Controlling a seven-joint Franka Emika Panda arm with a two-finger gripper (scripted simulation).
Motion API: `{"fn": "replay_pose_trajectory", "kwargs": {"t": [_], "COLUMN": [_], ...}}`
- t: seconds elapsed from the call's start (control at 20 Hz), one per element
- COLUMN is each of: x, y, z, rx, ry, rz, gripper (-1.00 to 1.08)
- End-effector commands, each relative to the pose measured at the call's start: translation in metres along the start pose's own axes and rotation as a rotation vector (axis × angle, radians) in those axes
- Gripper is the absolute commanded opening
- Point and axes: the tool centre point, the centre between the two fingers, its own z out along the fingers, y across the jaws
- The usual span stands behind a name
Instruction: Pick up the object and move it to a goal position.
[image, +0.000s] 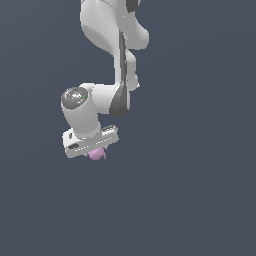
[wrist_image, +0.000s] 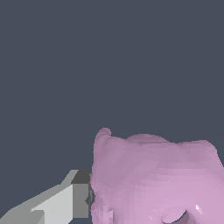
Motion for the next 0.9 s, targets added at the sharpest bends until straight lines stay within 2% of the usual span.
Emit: {"fn": "replay_pose_trajectory", "kwargs": {"t": [0.0, 0.45, 0.85], "x": [0.009, 0.036, 0.051], "y": [0.011, 0.045, 0.063], "z": [-0.011, -0.041, -0.057], "rx": [0.0, 0.001, 0.0], "ry": [0.0, -0.001, -0.001], "rz": [0.0, -0.001, -0.001], "gripper": [-1.0, -1.0, -1.0]}}
